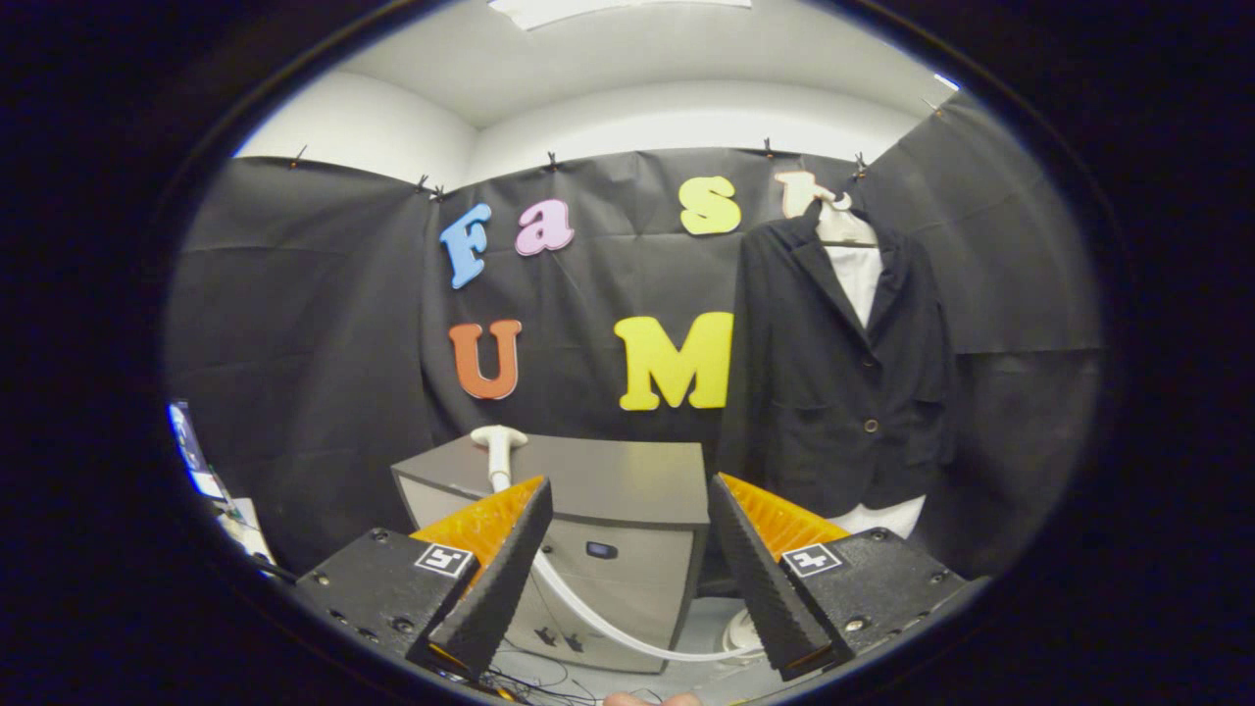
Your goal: Iron the clothes twice with a garment steamer, once on the left side and once on the right side.
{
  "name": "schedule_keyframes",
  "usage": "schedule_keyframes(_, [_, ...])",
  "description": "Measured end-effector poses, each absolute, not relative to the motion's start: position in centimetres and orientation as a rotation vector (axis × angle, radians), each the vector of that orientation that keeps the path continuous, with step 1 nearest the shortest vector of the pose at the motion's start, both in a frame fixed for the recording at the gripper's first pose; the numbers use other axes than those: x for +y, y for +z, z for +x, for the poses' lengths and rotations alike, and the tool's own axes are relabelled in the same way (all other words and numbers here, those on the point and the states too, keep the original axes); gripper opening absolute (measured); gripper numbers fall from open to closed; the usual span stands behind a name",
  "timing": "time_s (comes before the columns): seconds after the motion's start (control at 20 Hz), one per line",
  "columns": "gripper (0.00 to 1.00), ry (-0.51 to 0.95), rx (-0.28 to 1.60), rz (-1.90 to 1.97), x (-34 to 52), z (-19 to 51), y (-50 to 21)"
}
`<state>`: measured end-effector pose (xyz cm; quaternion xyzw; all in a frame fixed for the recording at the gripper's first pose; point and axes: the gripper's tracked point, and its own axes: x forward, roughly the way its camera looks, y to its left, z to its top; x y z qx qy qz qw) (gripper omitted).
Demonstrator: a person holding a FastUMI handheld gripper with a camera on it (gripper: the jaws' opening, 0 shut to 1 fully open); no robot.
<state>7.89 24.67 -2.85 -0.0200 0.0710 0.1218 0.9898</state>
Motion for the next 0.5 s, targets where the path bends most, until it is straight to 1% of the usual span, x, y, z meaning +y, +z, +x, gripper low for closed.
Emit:
schedule_keyframes(0.3, [0.99, 0.382, 0.143, -0.020, 32.1, 15.3, -1.7])
schedule_keyframes(0.5, [0.99, 0.488, 0.186, -0.036, 37.0, 20.9, -2.9])
